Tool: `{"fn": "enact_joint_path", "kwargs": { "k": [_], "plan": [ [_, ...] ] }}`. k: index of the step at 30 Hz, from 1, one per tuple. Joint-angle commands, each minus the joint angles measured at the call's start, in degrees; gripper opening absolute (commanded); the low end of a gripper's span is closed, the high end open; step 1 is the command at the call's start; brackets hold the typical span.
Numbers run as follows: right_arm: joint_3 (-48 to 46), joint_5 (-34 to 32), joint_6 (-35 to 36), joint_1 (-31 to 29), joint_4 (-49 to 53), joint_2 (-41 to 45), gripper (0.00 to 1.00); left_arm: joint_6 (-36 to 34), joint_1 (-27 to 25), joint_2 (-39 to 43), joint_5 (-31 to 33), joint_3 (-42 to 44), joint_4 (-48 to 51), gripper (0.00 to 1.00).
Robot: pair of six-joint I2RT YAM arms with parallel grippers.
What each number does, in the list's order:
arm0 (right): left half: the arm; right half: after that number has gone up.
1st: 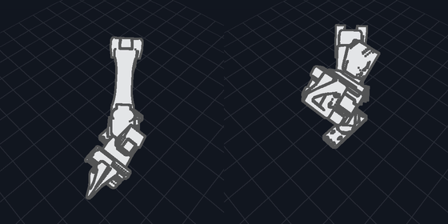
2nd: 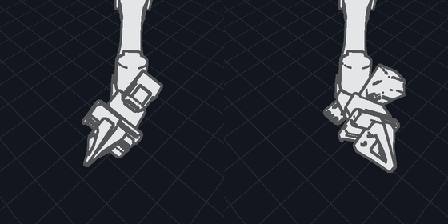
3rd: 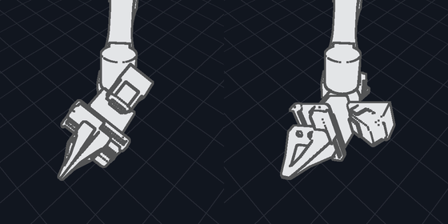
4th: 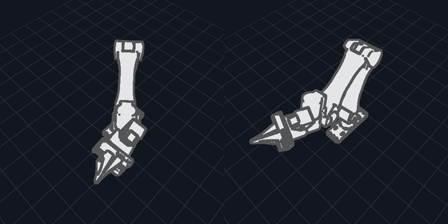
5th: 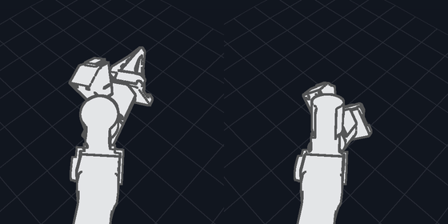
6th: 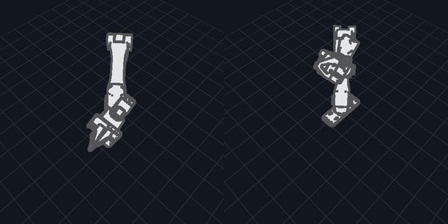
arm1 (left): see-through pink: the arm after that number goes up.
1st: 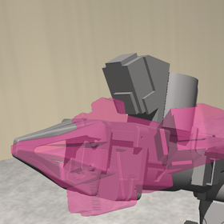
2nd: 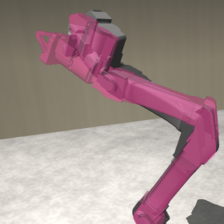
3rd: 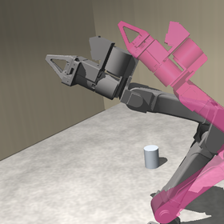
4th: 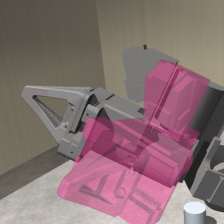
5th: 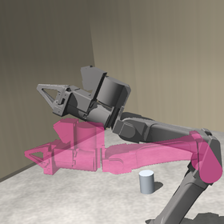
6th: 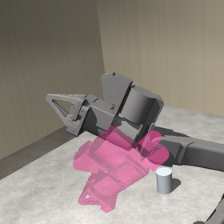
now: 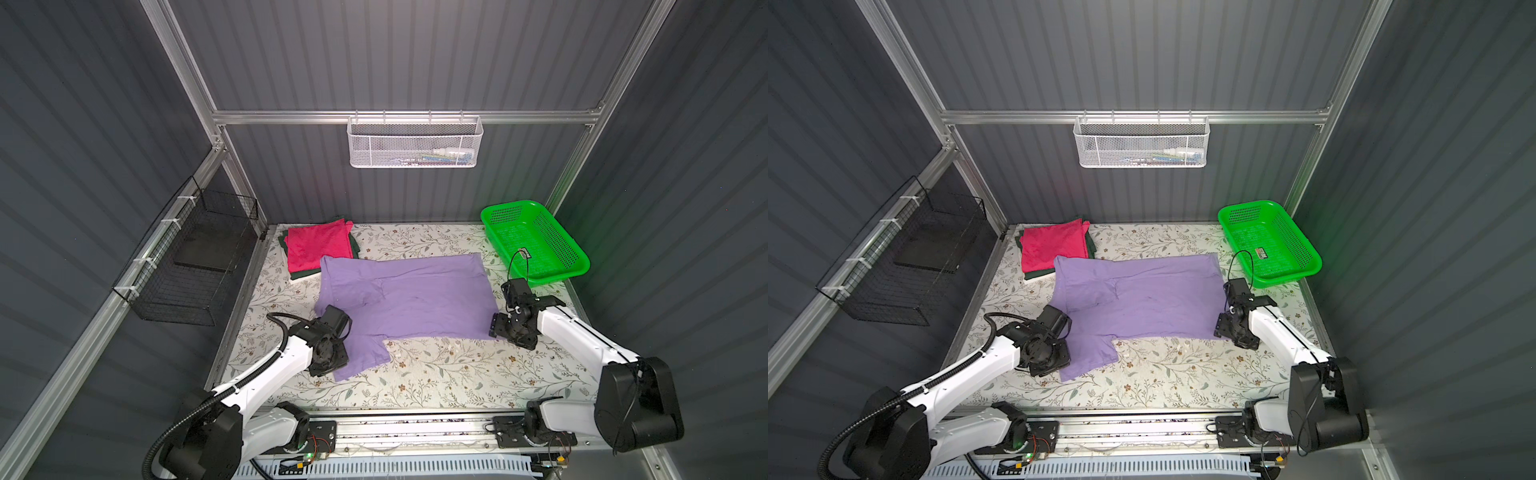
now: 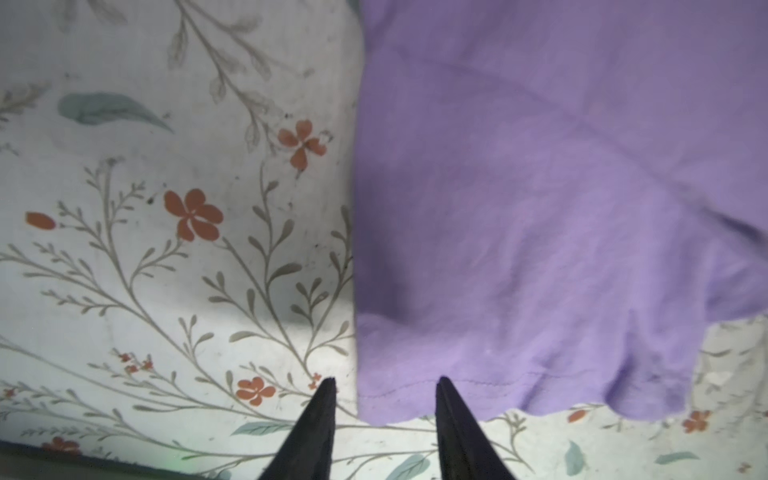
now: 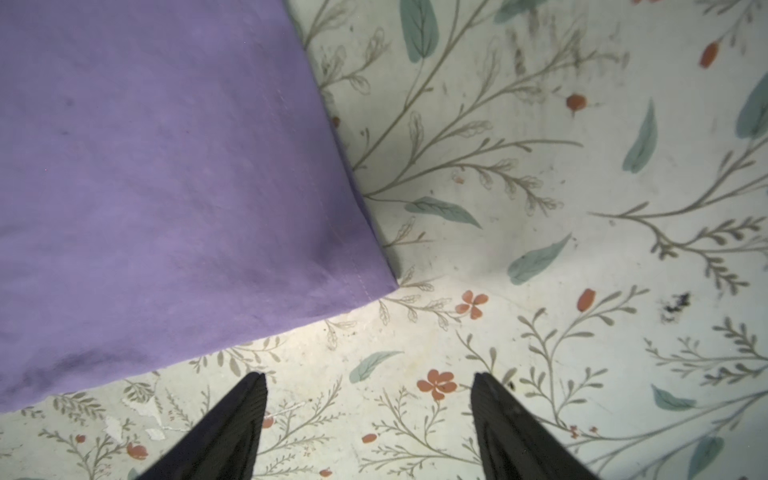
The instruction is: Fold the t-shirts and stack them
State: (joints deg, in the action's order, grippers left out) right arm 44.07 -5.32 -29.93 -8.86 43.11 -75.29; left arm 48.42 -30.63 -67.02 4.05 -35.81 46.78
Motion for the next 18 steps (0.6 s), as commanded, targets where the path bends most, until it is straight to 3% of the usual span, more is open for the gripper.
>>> {"fn": "enact_joint_path", "kwargs": {
  "k": [1, 7, 13, 18],
  "plan": [
    [0.0, 0.9, 1.1, 0.6, 0.5, 1.0, 0.81, 1.1, -2.2, -1.5, -2.5, 1.3, 2.4, 0.39],
    [-0.3, 0.2, 1.0, 2.5, 0.8, 2.4, 0.83, 1.1, -3.0, -2.5, -4.8, 2.7, -0.8, 0.37],
    [-1.1, 3.0, 0.7, 5.2, -2.2, 1.7, 0.82, 0.9, -3.5, -5.2, -3.1, 2.6, -0.3, 0.28],
    [-1.1, 5.0, 0.8, 5.4, -3.1, -1.8, 0.76, 0.9, -3.5, -5.7, -3.4, 3.2, -1.5, 0.08]
  ]
}}
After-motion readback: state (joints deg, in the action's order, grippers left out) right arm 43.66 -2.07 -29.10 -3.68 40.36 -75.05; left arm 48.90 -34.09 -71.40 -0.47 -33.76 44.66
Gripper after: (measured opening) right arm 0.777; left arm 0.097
